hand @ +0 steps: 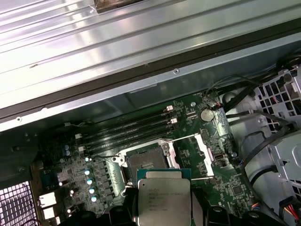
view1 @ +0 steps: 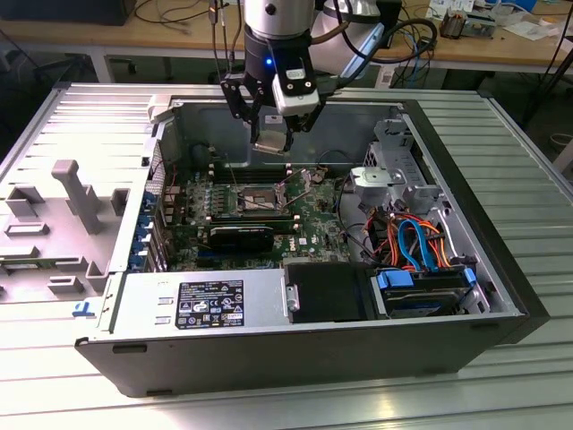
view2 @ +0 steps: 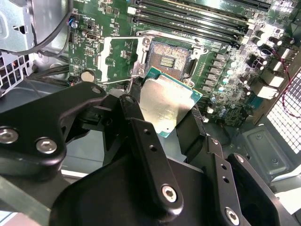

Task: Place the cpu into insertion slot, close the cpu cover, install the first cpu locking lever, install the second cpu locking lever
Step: 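Place the cpu into insertion slot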

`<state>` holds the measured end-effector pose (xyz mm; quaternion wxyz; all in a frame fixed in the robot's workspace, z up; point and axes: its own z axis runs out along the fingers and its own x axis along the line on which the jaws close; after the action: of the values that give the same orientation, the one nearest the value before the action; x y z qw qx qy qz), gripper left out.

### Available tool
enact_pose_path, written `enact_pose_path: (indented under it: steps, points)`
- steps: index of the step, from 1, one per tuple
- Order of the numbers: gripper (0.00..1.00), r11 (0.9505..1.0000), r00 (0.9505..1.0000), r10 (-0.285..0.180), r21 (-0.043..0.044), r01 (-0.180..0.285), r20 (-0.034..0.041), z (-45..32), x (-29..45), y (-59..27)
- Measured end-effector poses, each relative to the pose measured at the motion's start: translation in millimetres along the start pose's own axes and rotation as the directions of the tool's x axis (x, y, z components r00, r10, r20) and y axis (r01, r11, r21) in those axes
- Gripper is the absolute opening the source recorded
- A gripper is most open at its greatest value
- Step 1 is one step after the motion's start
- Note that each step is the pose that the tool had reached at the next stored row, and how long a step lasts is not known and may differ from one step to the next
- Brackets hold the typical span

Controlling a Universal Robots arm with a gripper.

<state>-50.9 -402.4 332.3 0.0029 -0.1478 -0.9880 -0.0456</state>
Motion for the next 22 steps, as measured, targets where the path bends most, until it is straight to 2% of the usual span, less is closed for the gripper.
enact_pose_path:
  steps: [6,10,22]
  points:
    - [0.55,0.9999,0.9999,0.011,-0.0002,-0.011,0.0010,0.1,0.0,0.0]
    - [0.55,0.9980,0.9979,0.064,-0.0015,-0.064,0.0057,0.7,0.0,0.0]
    - [0.55,0.9960,0.9959,0.090,-0.0022,-0.090,0.0079,1.0,0.0,-0.1]
